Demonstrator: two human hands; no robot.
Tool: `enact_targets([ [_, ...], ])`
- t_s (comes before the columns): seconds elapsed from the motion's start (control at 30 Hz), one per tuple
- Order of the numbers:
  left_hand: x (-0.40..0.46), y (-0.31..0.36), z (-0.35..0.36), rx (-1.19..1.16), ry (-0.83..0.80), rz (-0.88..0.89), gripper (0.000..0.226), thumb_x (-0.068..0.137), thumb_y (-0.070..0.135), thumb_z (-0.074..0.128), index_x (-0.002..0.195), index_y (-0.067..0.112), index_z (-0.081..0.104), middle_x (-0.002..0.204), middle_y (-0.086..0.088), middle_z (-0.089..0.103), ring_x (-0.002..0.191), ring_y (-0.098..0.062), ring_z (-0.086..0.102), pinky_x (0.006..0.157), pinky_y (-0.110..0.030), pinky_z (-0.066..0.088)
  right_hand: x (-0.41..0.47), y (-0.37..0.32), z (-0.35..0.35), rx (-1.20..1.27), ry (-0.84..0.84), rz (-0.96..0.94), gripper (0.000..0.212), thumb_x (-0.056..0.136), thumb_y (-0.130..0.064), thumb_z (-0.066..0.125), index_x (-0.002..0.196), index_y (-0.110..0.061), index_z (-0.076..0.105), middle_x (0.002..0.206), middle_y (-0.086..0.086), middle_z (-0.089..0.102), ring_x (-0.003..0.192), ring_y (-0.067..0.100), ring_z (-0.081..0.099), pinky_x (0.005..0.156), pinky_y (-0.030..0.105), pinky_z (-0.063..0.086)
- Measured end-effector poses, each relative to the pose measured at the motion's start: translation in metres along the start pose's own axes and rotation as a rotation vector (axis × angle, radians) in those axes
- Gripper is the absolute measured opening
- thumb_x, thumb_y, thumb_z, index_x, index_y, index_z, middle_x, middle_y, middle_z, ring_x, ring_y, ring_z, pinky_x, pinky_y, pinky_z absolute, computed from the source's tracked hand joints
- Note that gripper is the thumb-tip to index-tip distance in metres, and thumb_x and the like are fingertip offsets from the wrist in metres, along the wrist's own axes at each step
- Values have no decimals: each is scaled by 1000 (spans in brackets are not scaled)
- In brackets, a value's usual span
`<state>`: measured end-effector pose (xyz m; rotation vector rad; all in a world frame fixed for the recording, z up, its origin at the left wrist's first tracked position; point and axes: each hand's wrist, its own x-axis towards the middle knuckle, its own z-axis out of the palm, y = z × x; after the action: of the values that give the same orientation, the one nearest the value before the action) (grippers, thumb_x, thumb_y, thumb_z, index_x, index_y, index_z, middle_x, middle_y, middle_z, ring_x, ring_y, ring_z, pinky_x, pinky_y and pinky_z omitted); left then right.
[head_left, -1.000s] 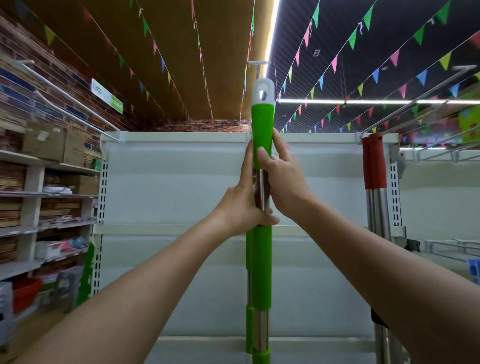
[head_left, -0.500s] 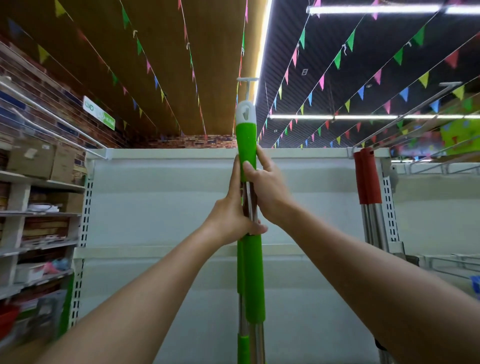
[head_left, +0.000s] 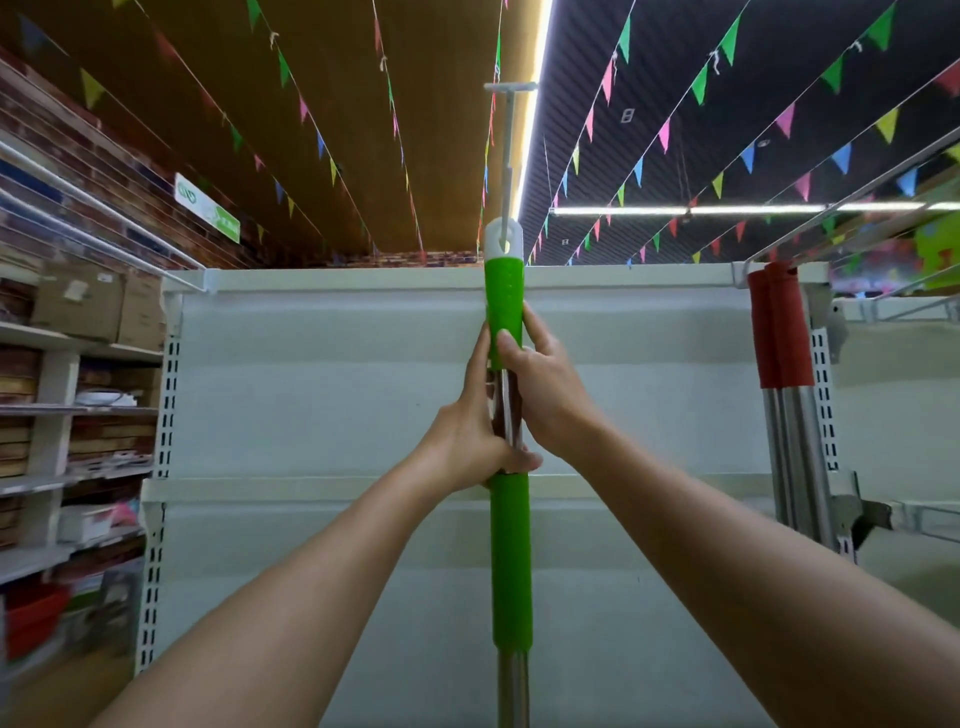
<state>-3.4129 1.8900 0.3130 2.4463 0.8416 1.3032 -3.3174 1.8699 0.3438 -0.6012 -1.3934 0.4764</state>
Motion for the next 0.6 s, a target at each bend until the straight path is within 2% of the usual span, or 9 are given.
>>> enact_targets([
  [0.07,1,-4,1,-9,4,-10,130,70,11,81,143,45,-21,114,6,50,95,-29,67,74,-44,59,1,7,-2,3,9,2,51,99,-13,45,146,-25,32,89,5,60,72,15,63,66,29,52],
  [0.17,0,-13,5,-20,39,9,125,72,14,80,145,46,-16,127,3,56,98,-29,67,80,-47,57,-3,24,-6,-36,22,-7,60,97,-10,49,148,-31,27,102,10,62,88,21,65,72,32,55],
  [0.33,-3,-21,12,48,83,26,112,82,19,73,146,42,-16,124,-3,65,102,-25,67,87,-36,53,-8,39,-15,-272,33,-37,66,95,-16,53,145,-48,24,125,15,56,98,26,64,90,46,53],
  [0.4,-2,-24,15,69,90,25,110,84,20,71,146,40,-17,126,-5,63,105,-28,65,91,-40,52,-7,37,-13,-385,55,-52,67,96,-18,52,144,-51,20,124,9,57,94,27,66,87,48,54],
  [0.47,0,-28,18,64,97,9,107,85,22,69,146,42,-17,127,-8,63,106,-32,65,91,-44,52,-7,35,-12,-488,69,-80,68,97,-17,50,145,-51,16,122,5,58,92,25,66,85,45,55],
  [0.53,-1,-32,23,55,88,-7,102,88,25,65,146,42,-17,131,-9,59,108,-34,63,92,-44,51,-7,35,-14,-591,66,-106,68,98,-18,49,146,-49,12,126,8,58,84,22,65,80,36,56],
  [0.6,-7,-37,27,53,32,-22,103,88,26,65,145,40,-19,136,-9,55,111,-34,61,93,-41,50,-8,36,-16,-674,58,-117,68,98,-20,49,146,-47,10,130,11,56,79,22,64,75,33,55],
])
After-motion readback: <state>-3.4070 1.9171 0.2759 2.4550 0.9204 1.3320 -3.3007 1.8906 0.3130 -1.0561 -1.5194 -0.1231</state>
